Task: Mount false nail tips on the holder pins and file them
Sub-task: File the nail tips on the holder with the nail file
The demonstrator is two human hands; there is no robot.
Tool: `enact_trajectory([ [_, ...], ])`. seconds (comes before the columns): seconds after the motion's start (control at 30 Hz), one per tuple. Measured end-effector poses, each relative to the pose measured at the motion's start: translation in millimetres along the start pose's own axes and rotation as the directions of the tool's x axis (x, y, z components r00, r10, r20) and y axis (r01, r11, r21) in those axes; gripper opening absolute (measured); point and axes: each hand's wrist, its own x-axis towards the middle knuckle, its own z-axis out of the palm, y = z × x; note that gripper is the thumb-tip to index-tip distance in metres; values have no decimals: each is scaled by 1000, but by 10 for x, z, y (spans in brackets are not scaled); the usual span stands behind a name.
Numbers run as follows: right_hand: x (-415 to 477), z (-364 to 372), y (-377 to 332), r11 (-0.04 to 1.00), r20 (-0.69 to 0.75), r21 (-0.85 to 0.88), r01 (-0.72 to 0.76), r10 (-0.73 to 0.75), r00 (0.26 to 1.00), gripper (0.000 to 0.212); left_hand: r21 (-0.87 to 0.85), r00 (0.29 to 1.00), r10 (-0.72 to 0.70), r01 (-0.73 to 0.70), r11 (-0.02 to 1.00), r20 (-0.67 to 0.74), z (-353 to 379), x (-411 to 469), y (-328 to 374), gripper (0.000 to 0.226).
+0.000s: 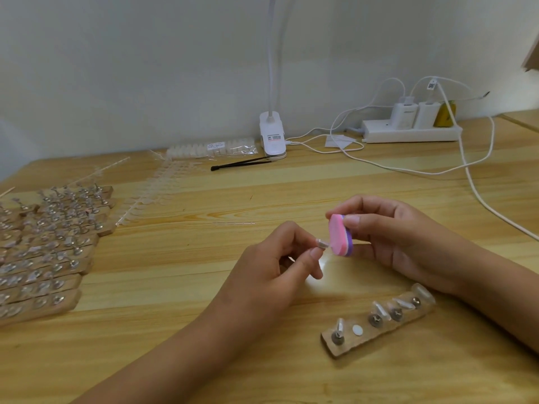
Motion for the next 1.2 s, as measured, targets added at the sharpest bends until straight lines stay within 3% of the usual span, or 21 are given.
enact_trajectory([
  [0.43, 25, 49, 38, 1000, -43, -9, 8, -8, 999, 23, 27, 999, -3, 4, 1000, -40, 17, 4, 3, 15],
  [0.53, 12, 66, 30, 1000, 6, -17, -13, 13, 1000, 21, -8, 998, -25, 25, 1000, -51, 4, 8, 3, 10],
  [0.67, 29, 57, 53, 1000, -52, 12, 7, -6, 999, 18, -13, 999, -3, 3, 1000, -36, -3, 3, 37, 10],
  [0.83, 24, 55, 59, 1000, 15, -8, -3, 3, 1000, 21, -40, 998, -27, 25, 999, -51, -9, 9, 20, 10],
  [0.93, 65, 60, 84, 999, -155, -21, 35, -38, 987, 30, -43, 1000, -13, 13, 999, -14, -2, -14, 44, 10],
  [1.0, 66, 23, 72, 989, -318, -82, 122, -142, 937, 38, -105, 999, -40, 39, 994, -6, -4, -12, 67, 6],
  [1.07, 12, 11, 21, 888, -351, -388, 247, -390, 851, 34, -250, 995, -91, 79, 965, -35, -26, 1, 81, 9],
  [1.13, -62, 47, -34, 615, -147, -681, 399, -648, 747, 24, -407, 987, -156, 124, 905, -46, -42, 13, 99, 7],
  [1.2, -108, 111, -27, 380, 75, -764, 522, -751, 656, 20, -511, 978, -205, 154, 846, -44, -32, 17, 109, 7],
])
